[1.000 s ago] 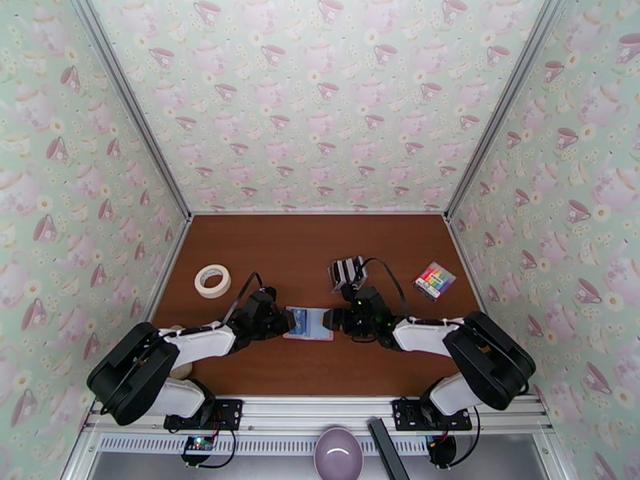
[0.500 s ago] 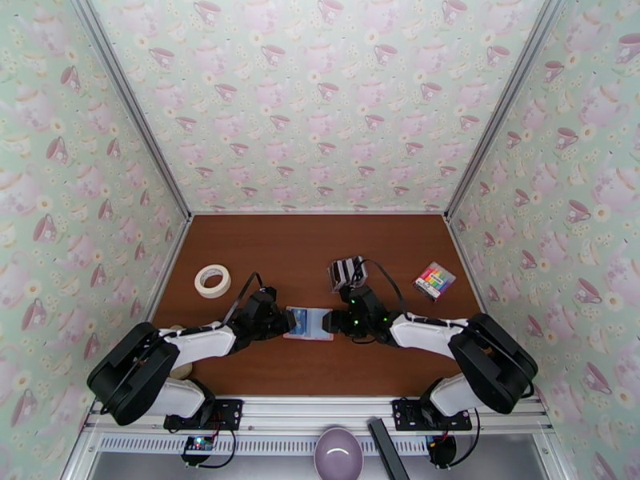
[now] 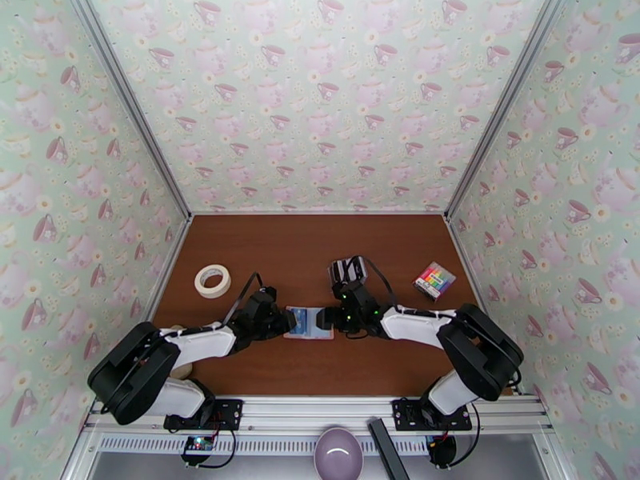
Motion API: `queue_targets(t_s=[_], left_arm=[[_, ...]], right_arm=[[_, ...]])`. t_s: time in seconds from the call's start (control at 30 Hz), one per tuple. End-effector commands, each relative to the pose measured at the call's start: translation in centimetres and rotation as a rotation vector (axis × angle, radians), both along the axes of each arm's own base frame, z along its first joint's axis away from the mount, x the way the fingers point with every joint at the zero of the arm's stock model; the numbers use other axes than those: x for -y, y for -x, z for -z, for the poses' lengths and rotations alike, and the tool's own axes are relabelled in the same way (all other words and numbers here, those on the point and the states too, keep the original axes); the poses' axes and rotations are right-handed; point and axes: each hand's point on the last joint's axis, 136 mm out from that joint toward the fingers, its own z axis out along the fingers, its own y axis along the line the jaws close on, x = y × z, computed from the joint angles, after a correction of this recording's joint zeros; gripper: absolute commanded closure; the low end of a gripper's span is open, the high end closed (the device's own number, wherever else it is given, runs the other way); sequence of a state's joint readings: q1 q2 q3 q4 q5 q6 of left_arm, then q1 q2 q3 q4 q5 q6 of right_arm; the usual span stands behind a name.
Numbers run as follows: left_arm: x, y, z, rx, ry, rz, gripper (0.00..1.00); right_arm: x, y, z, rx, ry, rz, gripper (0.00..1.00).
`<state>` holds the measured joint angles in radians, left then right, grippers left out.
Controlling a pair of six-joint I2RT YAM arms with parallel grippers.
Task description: Put the credit cards into the card holder
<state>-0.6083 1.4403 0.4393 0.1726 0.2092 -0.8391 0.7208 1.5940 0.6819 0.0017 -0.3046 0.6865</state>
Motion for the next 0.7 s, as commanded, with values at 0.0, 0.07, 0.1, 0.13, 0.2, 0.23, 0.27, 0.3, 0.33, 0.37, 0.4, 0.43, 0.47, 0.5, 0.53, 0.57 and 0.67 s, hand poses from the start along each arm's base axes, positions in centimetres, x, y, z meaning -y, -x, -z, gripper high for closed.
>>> queue_targets(t_s=[0.0, 0.07, 0.1, 0.13, 0.2, 0.23, 0.27, 0.3, 0.33, 0.37, 0.4, 0.43, 0.47, 0.5, 0.53, 0.57, 0.67], left_arm=[[-0.5, 2.3, 3.5, -0.11, -0.054, 0.013, 0.58], [-0.3, 2.3, 3.7, -0.115, -0.05, 0.011, 0.58], [-0.3, 2.3, 3.7, -0.116, -0.049, 0.008, 0.58], [-0.2, 2.3, 3.8, -0.116, -0.049, 0.007, 0.58], [-0.2, 2.3, 3.9, -0.119, -0.051, 0.004, 0.58], [-0.1, 2.3, 3.9, -0.12, -0.051, 0.004, 0.58], [0.0, 2.2, 4.0, -0.125, -0.051, 0.005, 0.58], [0.1, 2.1, 4.0, -0.126, -0.048, 0.007, 0.58], [0.3, 2.1, 4.0, -0.127, -0.044, 0.01, 0.58], [0.5, 2.0, 3.9, -0.129, -0.041, 0.009, 0.58], [0.5, 2.0, 3.9, -0.129, -0.041, 0.008, 0.58], [0.6, 2.0, 3.9, -0.128, -0.039, 0.009, 0.58], [0.5, 2.0, 3.8, -0.128, -0.04, 0.006, 0.58], [0.5, 2.0, 3.7, -0.127, -0.041, 0.005, 0.58], [0.3, 2.1, 3.7, -0.128, -0.046, 0.003, 0.58], [0.2, 2.3, 3.7, -0.13, -0.049, 0.004, 0.58], [-0.2, 2.4, 3.4, -0.127, -0.062, -0.001, 0.57]], right_arm=[[-0.1, 1.4, 2.6, -0.069, 0.027, -0.021, 0.25], [-0.3, 1.4, 2.1, -0.064, 0.004, -0.018, 0.25], [-0.3, 1.4, 1.9, -0.06, -0.001, -0.017, 0.25], [-0.3, 1.4, 1.6, -0.053, -0.007, -0.016, 0.25], [-0.4, 1.3, 0.8, -0.038, -0.019, -0.018, 0.25], [-0.5, 1.3, 0.3, -0.031, -0.025, -0.022, 0.25], [-0.6, 1.3, -0.3, -0.021, -0.03, -0.026, 0.25], [-0.7, 1.2, -0.7, -0.013, -0.034, -0.028, 0.25], [-0.8, 1.1, -1.3, -0.002, -0.04, -0.028, 0.25], [-0.9, 1.0, -2.0, 0.011, -0.048, -0.028, 0.25], [-1.0, 0.9, -2.5, 0.02, -0.053, -0.027, 0.25], [-1.0, 0.8, -3.0, 0.029, -0.056, -0.024, 0.25], [-1.0, 0.6, -3.5, 0.037, -0.051, -0.021, 0.25], [-1.0, 0.4, -3.9, 0.046, -0.047, -0.017, 0.25], [-1.0, 0.4, -4.2, 0.054, -0.038, -0.016, 0.25], [-0.9, 0.3, -4.4, 0.064, -0.021, -0.014, 0.25], [-1.4, 0.2, -5.4, 0.081, -0.025, -0.026, 0.26]])
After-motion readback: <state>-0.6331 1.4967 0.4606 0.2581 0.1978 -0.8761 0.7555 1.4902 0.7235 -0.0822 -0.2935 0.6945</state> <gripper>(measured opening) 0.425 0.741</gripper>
